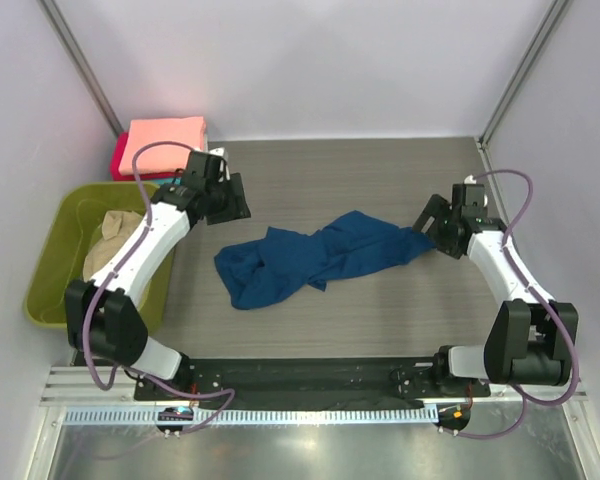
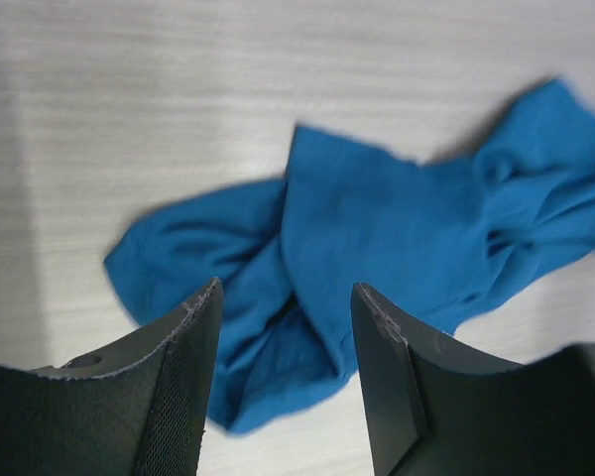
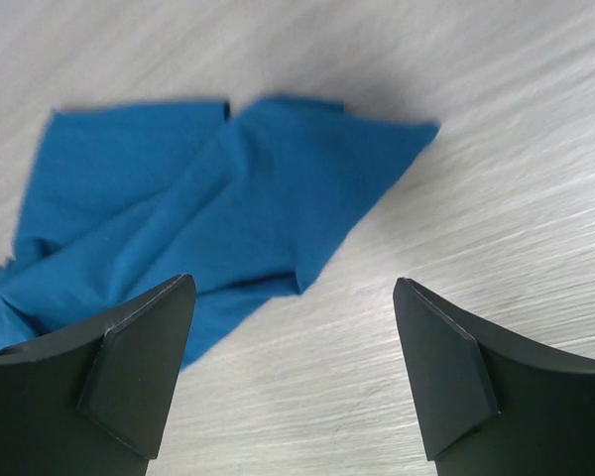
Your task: Fold and stack the t-shirts
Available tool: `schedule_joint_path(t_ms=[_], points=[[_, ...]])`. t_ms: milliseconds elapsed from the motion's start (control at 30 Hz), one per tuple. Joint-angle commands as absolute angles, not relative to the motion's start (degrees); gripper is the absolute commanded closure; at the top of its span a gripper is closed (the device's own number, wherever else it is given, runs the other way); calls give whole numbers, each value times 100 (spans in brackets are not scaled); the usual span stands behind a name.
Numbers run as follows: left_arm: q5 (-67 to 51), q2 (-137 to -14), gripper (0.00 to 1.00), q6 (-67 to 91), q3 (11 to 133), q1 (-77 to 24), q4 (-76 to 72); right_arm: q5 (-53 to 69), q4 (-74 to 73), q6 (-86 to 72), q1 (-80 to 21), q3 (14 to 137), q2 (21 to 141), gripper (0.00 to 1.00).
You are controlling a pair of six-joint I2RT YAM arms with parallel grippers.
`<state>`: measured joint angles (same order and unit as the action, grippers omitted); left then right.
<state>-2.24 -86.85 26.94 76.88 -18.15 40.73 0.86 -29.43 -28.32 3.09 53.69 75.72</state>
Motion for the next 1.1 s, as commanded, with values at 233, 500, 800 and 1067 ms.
schedule_joint_path(t_ms=[233,500,800,1067], points=[[-1028,-10044,47,3129,7320,-1740,1565,773,-2206,-3138,0,4922,7339,14],[-1073,-11170,49,3094,7857,-1925,1529,879,-2285,-3111,0,4738,6829,13],[-905,-11531,63,3120,7814,-2136,1494,809,-2303,-2962,0,4667,6899,13],[-308,-11251,64,2988,7577,-2197,1556,826,-2285,-2971,0,4685,6978,13]])
